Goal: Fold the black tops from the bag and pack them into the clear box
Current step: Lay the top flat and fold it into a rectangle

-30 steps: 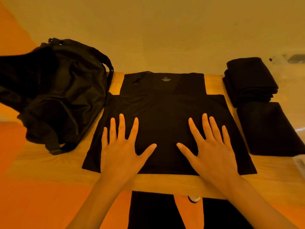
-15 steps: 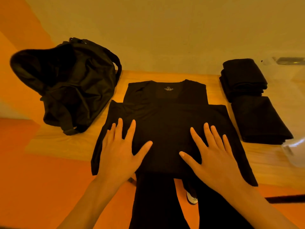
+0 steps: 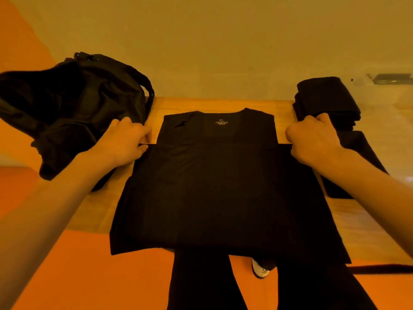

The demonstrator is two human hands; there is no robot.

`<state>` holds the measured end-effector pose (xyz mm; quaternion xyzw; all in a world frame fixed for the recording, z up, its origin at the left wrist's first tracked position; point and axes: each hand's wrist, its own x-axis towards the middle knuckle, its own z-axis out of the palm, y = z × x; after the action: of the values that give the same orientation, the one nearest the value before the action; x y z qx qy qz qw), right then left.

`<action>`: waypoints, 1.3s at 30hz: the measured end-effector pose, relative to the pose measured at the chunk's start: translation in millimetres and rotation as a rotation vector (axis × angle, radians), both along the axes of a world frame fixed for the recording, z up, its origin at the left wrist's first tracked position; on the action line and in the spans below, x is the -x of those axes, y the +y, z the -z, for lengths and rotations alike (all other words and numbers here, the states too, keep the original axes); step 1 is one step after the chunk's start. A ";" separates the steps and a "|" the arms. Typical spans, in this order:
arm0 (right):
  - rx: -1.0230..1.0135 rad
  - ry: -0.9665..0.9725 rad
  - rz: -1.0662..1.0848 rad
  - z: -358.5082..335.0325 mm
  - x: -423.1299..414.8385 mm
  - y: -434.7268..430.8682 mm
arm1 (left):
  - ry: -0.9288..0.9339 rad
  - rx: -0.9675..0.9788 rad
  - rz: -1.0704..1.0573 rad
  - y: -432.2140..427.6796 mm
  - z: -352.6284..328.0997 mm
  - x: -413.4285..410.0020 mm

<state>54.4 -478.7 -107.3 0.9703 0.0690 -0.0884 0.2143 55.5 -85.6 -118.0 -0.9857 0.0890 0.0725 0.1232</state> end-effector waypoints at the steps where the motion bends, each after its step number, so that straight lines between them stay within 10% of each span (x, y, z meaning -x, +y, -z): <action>1: 0.010 0.005 0.006 -0.3 0.9 -1.4 | 0.037 0.034 -0.021 0.3 -1.2 -1.1; 8: 0.022 -0.036 -0.031 3.2 6.6 -5.2 | 0.162 0.135 -0.080 -2.5 -9.2 -2.5; 25: -0.177 -0.364 -0.031 -11.1 11.5 -22.5 | -0.285 0.763 -0.360 1.9 -31.1 20.9; 30: -0.167 -0.415 -0.035 -12.9 8.6 -16.4 | -0.339 0.727 -0.334 -2.2 -28.2 16.5; 35: -0.320 -0.272 -0.177 7.3 29.1 18.1 | -0.518 0.300 -0.113 -38.5 -10.0 42.2; 39: -0.419 0.013 -0.169 42.0 41.3 52.1 | -0.054 0.242 -0.125 -90.3 21.8 79.7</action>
<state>13.0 -426.6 -149.3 0.9839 0.1680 -0.0599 0.0140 -24.2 -175.9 -139.9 -0.9986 0.0322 0.0422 0.0012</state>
